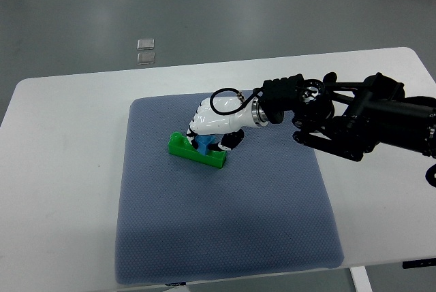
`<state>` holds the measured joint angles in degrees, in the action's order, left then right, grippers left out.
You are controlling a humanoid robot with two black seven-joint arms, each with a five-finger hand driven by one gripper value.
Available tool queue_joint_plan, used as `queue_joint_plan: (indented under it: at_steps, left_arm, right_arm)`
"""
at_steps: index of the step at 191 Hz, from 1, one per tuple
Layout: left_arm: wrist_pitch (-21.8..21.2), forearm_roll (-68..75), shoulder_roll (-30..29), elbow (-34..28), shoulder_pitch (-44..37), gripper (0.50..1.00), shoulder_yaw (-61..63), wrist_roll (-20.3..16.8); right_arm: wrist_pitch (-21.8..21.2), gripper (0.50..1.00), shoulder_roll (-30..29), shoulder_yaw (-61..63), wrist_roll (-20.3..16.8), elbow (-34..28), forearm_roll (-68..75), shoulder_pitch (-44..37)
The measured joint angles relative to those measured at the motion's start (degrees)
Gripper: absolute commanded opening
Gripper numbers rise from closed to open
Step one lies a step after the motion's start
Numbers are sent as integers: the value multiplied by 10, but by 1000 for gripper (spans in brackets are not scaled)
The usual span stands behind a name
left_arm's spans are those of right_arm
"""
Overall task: Stack blue block on green block with right hand
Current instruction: 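Press the blue block down onto the green block with the right hand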
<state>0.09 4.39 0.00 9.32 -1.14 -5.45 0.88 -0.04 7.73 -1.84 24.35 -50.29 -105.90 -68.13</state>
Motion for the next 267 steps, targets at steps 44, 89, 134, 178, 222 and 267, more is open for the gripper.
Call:
queue_joint_plan:
  at_steps: [44, 89, 134, 178, 222, 267]
  left_arm:
    - [0, 0, 0, 0, 0, 1000, 0, 0]
    - [0, 0, 0, 0, 0, 1000, 0, 0]
    - [0, 0, 0, 0, 0, 1000, 0, 0]
    - [0, 0, 0, 0, 0, 1000, 0, 0]
    - [0, 0, 0, 0, 0, 1000, 0, 0]
    - [0, 0, 0, 0, 0, 1000, 0, 0]
  right_arm:
    - [2, 592, 0, 0, 0, 0, -1, 1]
    - [2, 594, 0, 0, -1, 0, -1, -2]
    - [2, 594, -17, -1, -1, -1, -3, 3]
    - [2, 594, -17, -4, -1, 0, -5, 4]
    - [3, 594, -18, -4, -1, 1, -5, 5]
    - [3, 643, -17, -5, -2, 5, -6, 5]
